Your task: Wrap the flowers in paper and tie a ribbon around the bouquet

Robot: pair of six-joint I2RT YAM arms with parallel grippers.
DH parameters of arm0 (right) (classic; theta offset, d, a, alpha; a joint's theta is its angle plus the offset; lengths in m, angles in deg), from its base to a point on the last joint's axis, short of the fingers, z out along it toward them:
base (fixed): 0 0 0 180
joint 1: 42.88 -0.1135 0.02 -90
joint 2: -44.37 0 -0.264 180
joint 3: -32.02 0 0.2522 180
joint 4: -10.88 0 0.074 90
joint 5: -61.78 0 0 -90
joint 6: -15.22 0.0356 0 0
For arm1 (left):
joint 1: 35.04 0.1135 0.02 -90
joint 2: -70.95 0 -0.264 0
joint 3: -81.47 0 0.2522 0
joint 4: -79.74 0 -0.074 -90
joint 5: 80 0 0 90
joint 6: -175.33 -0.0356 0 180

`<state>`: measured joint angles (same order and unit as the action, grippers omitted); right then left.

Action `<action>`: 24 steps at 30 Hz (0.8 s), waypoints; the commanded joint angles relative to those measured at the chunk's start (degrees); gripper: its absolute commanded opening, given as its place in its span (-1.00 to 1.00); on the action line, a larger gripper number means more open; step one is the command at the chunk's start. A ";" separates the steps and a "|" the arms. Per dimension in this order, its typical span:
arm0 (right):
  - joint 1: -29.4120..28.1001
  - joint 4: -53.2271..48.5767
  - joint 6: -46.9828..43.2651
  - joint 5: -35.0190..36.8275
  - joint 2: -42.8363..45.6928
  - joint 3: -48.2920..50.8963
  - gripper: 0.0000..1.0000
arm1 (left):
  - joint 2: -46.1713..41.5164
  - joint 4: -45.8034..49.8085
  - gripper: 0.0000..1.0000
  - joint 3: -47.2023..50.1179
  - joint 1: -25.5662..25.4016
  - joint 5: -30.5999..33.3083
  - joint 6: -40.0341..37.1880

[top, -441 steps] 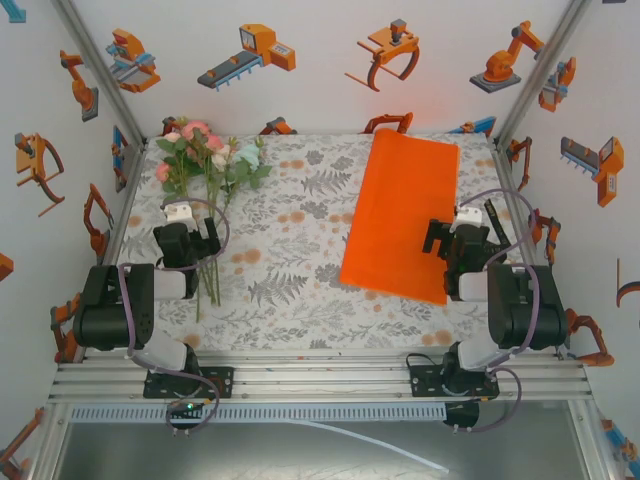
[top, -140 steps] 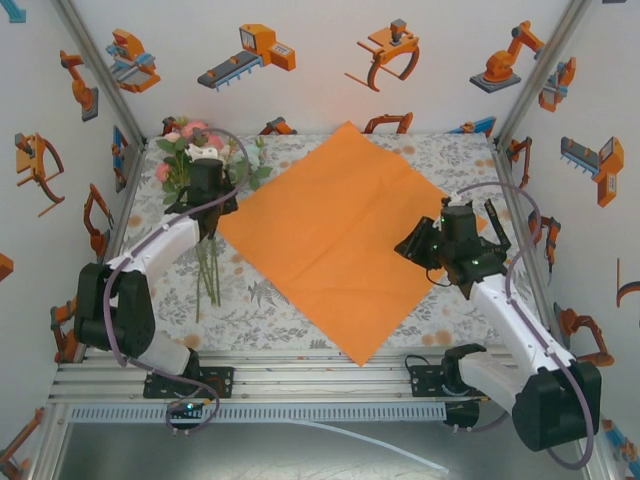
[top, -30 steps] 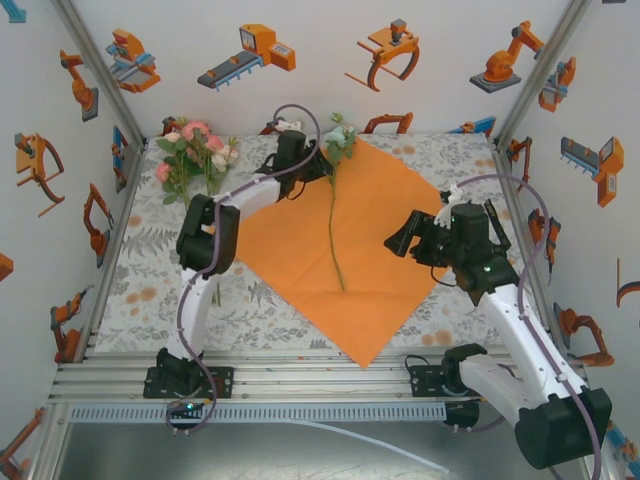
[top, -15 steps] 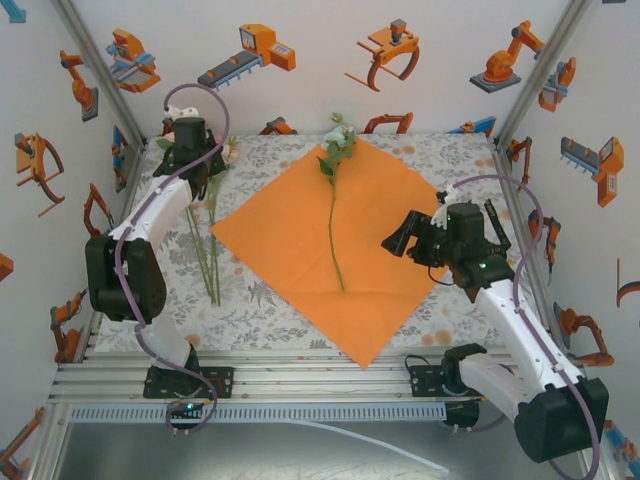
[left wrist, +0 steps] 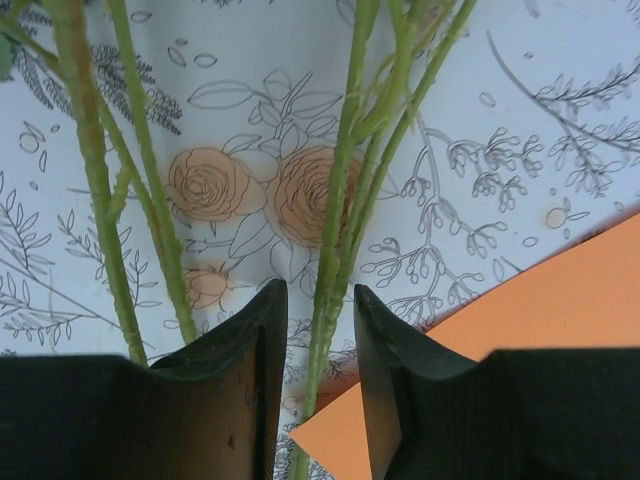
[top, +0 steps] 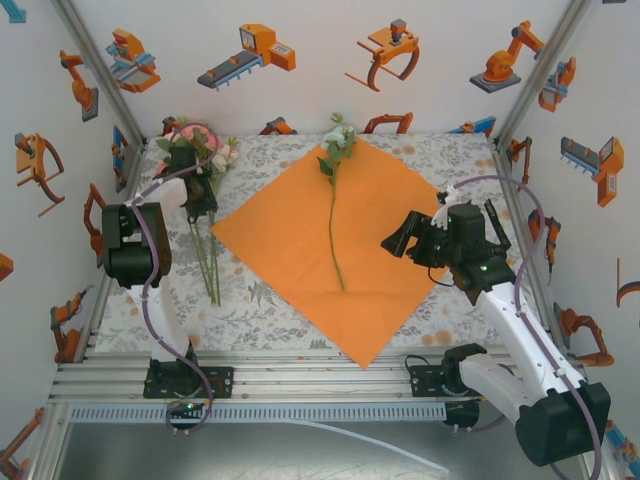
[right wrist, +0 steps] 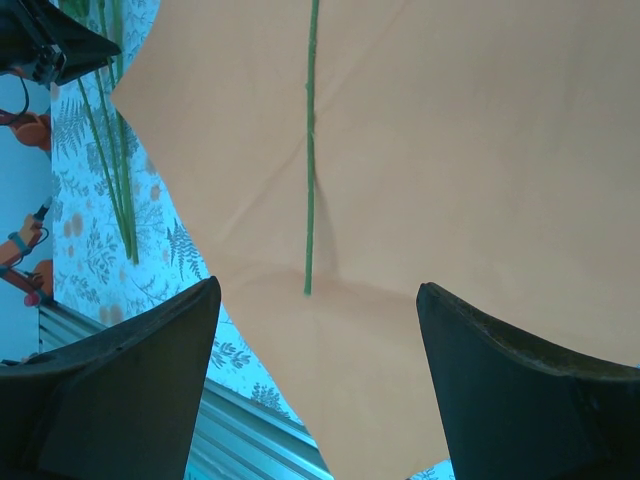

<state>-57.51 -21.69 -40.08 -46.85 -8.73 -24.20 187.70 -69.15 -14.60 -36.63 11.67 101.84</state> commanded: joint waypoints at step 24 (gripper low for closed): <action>-0.57 -2.74 0.70 1.54 3.41 -0.24 0.46 | 8.33 10.34 -0.85 -15.13 3.26 -8.32 -0.73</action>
<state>-57.62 -23.57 -39.84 -46.28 -6.26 -24.20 196.61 -60.56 -29.07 -33.83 3.94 101.73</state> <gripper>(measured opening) 0.725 0.102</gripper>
